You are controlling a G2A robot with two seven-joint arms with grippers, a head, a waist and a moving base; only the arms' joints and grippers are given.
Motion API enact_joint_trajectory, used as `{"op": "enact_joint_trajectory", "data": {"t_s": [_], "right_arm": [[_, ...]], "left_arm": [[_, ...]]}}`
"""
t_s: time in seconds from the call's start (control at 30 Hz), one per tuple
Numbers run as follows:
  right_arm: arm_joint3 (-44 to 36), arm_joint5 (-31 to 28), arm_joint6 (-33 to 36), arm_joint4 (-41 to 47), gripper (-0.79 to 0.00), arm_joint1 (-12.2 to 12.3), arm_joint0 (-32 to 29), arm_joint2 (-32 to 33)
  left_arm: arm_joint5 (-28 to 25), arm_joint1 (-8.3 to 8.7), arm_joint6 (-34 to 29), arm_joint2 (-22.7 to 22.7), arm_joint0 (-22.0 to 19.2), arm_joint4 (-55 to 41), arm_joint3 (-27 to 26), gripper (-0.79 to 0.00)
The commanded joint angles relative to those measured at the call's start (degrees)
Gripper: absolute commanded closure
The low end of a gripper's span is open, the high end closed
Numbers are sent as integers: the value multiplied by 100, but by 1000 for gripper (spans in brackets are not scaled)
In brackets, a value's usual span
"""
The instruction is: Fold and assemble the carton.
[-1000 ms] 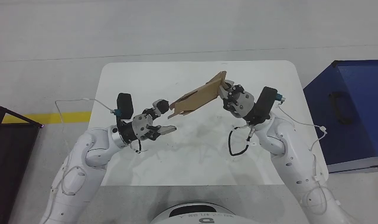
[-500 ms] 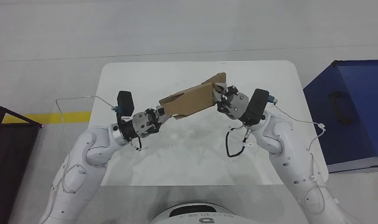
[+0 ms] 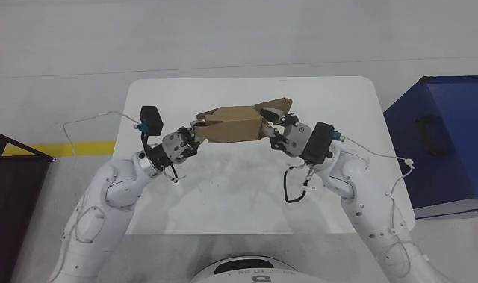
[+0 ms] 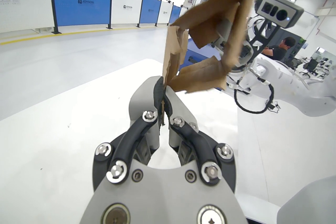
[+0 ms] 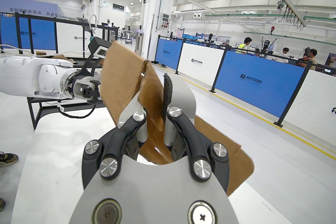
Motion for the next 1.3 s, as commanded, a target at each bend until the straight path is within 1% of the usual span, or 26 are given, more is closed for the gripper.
{"op": "enact_joint_trajectory", "data": {"t_s": [0.0,0.17,0.33,0.47,0.57,0.73,0.87,1.03,1.17,1.27], "right_arm": [[-24,2,-37,-30,-785,1,-8,-8],[-75,13,-111,-60,-785,5,-30,-14],[-120,-25,-365,121,-785,21,-153,118],[-185,-443,-713,471,-785,50,-311,257],[-263,-826,-758,515,-785,76,-360,287],[-216,-1171,-541,500,-785,78,-212,108],[-39,-1217,-339,530,-785,45,67,-130],[124,-1191,-168,600,-785,17,336,-265],[183,-1230,-45,670,-770,8,448,-325],[211,-1329,63,756,-742,-4,528,-435]], "left_arm": [[17,-3,150,-47,-12,97,-41,0],[27,-14,508,-139,-46,228,-102,0],[44,-27,678,-205,-136,6,-57,0],[89,-30,631,-252,-236,-107,-17,0],[201,-33,673,-299,-290,157,-56,0],[228,-49,878,-291,-315,420,-67,0],[140,-51,953,-294,-322,586,-83,0],[10,-48,1021,-314,-286,711,-97,0],[-60,-46,1096,-338,-254,838,-95,0],[-70,-48,1124,-340,-256,861,-77,0]]}}
